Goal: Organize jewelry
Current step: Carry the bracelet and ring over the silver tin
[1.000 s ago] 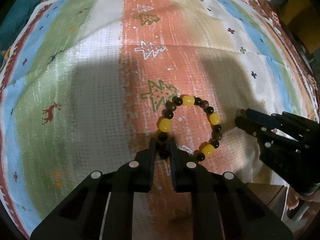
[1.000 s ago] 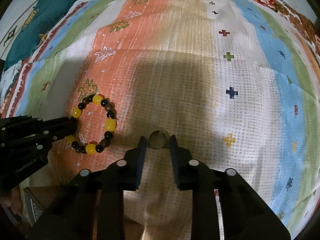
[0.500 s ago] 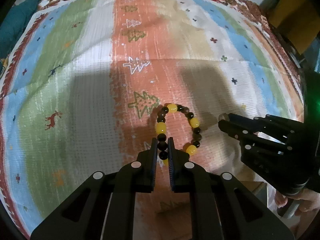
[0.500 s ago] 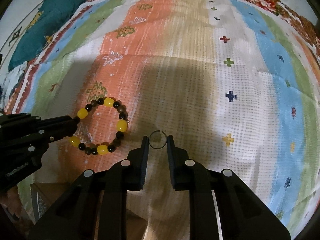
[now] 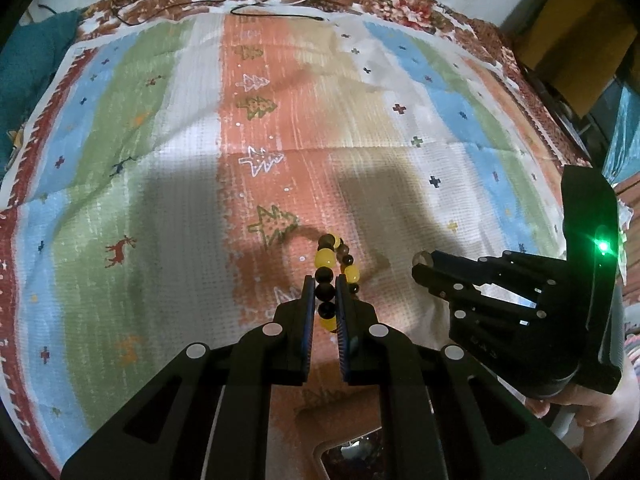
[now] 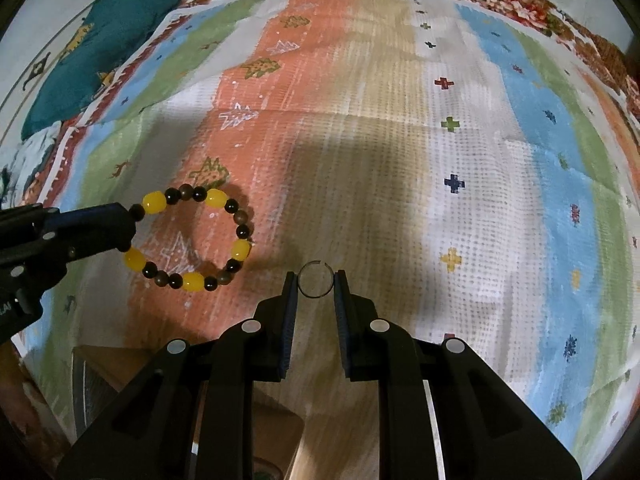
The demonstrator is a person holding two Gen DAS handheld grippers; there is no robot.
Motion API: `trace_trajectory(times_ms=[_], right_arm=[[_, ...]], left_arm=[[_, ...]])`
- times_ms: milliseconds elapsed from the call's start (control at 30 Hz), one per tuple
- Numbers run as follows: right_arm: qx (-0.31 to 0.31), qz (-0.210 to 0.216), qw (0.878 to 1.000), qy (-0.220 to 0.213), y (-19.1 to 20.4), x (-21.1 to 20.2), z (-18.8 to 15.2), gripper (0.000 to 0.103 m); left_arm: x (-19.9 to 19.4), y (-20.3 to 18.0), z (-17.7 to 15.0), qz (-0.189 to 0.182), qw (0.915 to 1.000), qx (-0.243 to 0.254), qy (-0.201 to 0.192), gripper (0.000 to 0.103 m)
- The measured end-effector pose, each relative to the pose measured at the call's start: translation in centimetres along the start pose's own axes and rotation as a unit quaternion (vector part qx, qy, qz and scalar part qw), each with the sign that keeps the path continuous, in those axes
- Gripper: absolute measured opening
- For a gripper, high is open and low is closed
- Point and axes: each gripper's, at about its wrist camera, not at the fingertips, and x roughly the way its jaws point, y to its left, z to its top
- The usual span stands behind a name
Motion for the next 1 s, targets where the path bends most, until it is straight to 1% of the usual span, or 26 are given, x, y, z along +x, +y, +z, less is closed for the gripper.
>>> trace_trajectory(times_ms=[333,633,1000], right_arm=[[0.005,0.002,1.000,-0.017,0.1,-1.6,-0.4,0.019],[0.005,0.004,1.000,-0.026,0.3,-2.6,-0.9,0.019],[0.001,0.011,0.999,-0.040,0.7,-4.4,-1.5,0.019]], left_arm=[[-1.8,0.0,-0.2,-0.009,0.9998,-0.005,-0.019,0.009],[-2.5,-0.1,-0.7,-0.007,0.9996,-0.011,-0.026,0.009],[-4.2,-0.2,-1.0,-0.017,0.9987,-0.022,-0.044,0.009]])
